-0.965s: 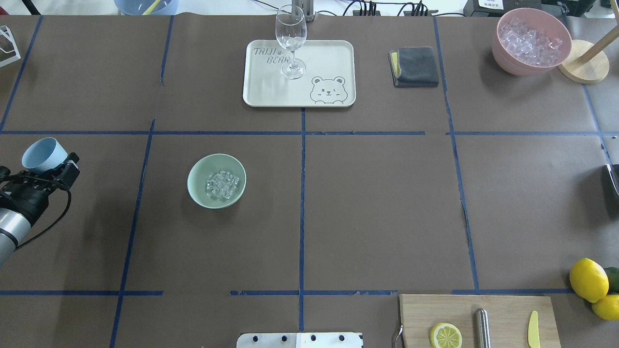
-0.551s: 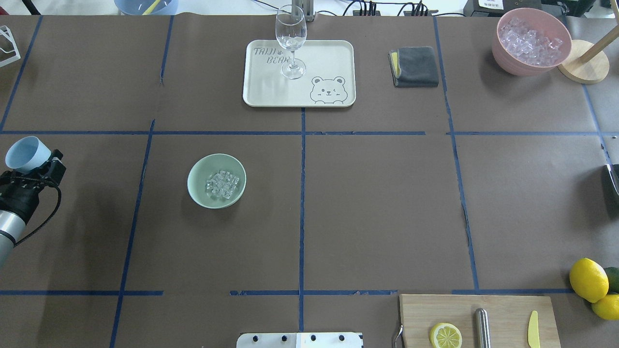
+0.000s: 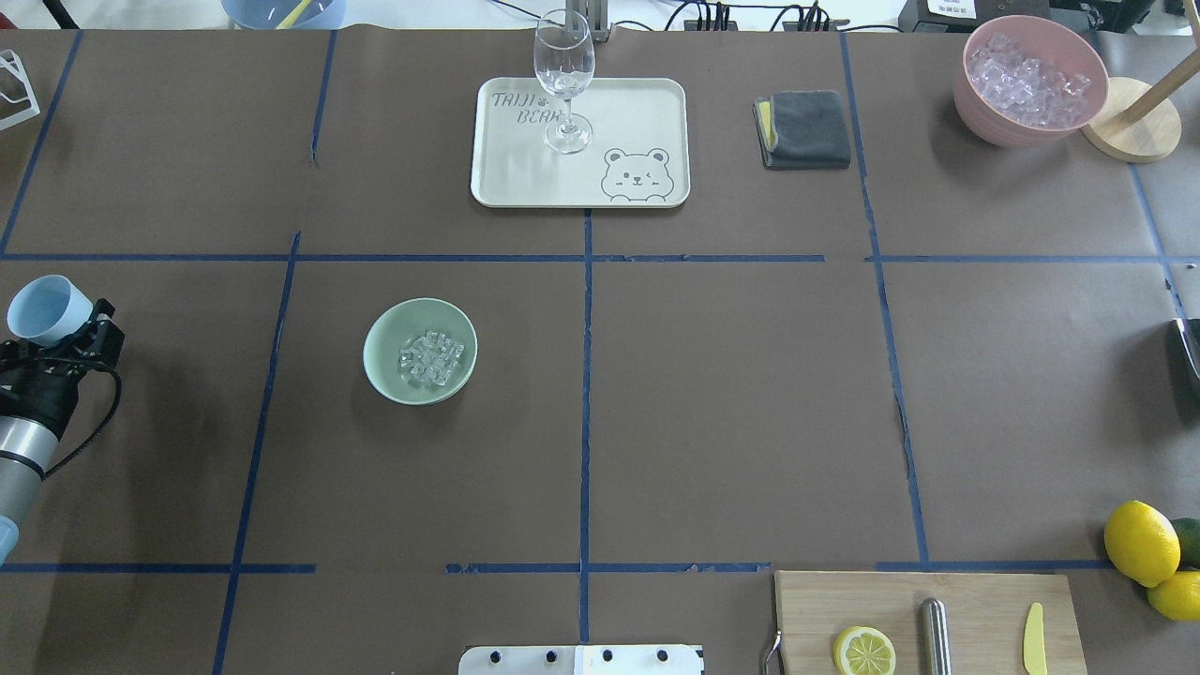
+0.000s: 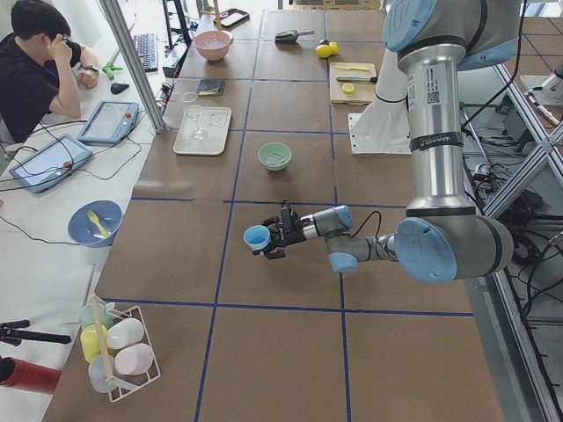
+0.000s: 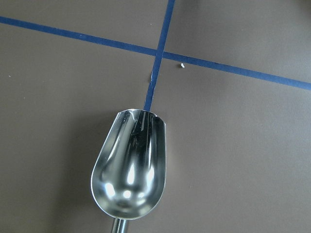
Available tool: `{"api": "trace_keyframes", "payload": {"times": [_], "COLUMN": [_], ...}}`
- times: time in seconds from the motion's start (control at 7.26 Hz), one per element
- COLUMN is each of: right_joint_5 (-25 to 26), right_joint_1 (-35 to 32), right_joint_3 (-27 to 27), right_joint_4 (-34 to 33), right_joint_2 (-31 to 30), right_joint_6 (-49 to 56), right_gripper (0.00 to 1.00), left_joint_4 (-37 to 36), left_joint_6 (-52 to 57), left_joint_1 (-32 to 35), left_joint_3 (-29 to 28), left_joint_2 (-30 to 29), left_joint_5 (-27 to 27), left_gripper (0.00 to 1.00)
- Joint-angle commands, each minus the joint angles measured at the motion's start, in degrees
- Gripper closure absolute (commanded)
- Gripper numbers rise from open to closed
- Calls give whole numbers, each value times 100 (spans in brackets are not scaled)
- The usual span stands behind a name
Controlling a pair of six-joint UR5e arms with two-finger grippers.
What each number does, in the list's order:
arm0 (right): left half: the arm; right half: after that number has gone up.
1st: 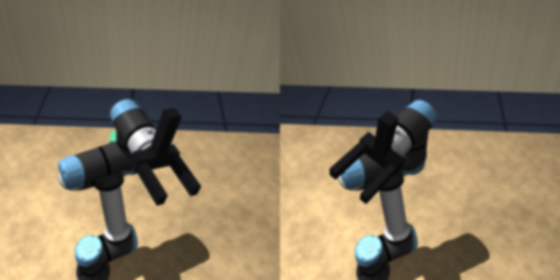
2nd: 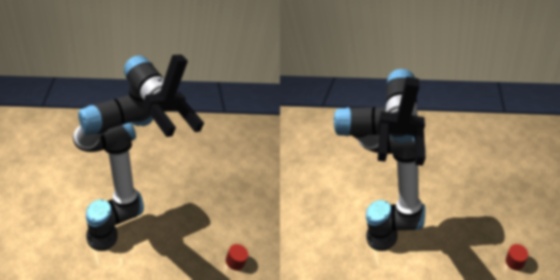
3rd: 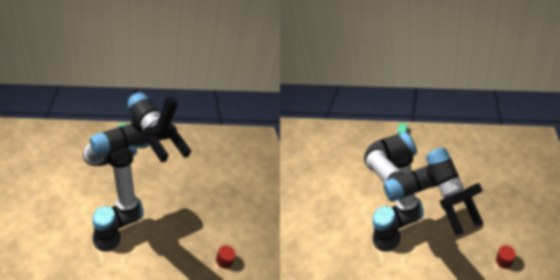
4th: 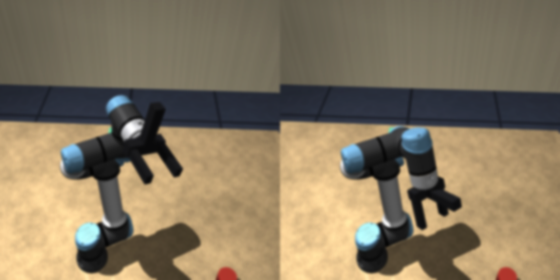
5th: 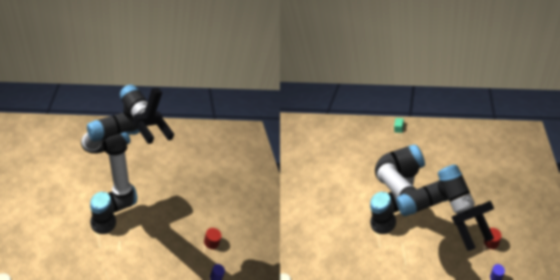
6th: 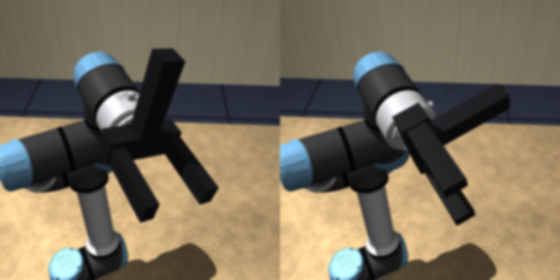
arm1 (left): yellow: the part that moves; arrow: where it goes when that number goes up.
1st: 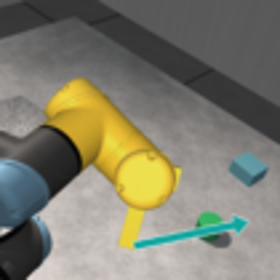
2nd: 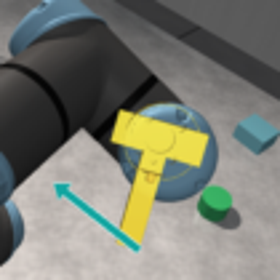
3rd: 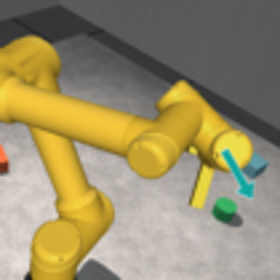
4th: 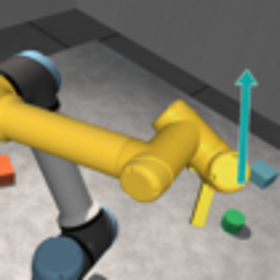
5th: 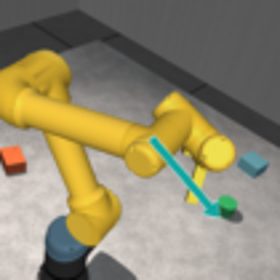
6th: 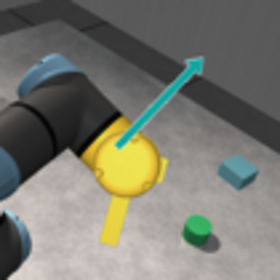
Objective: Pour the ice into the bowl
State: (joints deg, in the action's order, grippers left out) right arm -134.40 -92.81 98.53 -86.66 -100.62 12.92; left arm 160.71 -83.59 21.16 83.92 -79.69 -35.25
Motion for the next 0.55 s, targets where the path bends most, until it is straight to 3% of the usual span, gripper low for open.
{"api": "trace_keyframes", "payload": {"times": [0.0,0.14,0.41], "right_joint_5": [-7,2,2], "right_joint_1": [0,0,0], "right_joint_3": [0,0,0], "right_joint_4": [0,0,0], "right_joint_2": [7,-2,7], "right_joint_6": [0,0,0], "right_gripper": [0,0,0], "left_joint_4": [-119,-119,-119], "left_joint_6": [9,9,9], "left_joint_1": [-68,-129,-218], "left_joint_3": [-68,-77,-156], "left_joint_2": [-72,-72,-73], "left_joint_5": [1,9,18], "left_gripper": [33,16,1]}}
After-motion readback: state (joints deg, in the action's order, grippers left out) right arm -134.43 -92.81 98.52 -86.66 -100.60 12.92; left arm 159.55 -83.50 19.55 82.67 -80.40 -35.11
